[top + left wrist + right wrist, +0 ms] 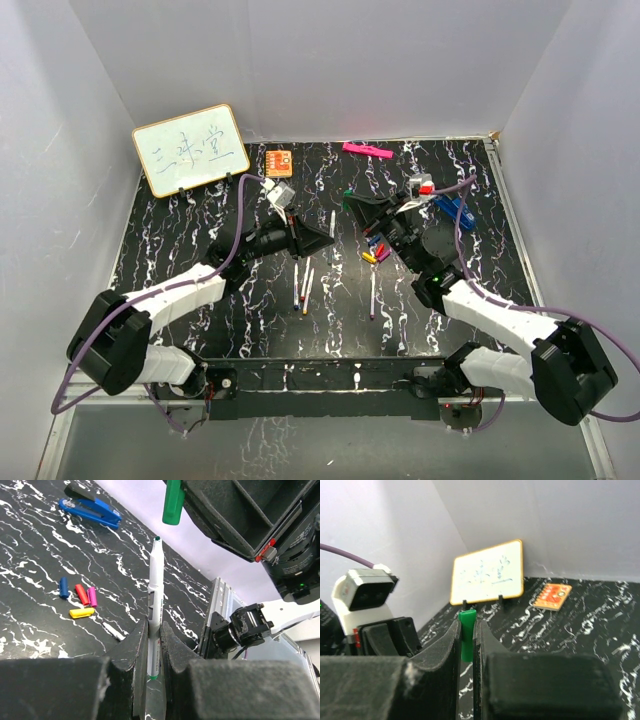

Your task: Insert the pens into the pen caps

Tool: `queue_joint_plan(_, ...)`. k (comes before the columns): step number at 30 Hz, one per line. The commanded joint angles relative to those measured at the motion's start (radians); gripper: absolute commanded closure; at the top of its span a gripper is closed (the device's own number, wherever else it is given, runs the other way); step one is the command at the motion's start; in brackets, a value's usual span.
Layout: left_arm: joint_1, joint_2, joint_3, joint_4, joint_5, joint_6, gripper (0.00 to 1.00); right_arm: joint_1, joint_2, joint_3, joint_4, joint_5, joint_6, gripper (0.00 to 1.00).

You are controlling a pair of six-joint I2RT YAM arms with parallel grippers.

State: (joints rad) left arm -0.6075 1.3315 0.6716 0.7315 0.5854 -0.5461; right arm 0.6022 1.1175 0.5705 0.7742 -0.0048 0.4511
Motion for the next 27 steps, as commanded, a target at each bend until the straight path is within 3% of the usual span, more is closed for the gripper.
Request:
queue_joint_plan(1, -0.009, -0.016, -0.010, 0.121, 0.047, -0.045, 1.00, 0.001, 0.003, -0.018, 0.195, -0.059, 0.019, 1.00)
queue_joint_plan(27, -0.034, 0.016, 0.041, 0.063, 0.043, -0.027, 1.00, 0.001, 0.048, -0.037, 0.232, -0.075, 0.078, 1.00)
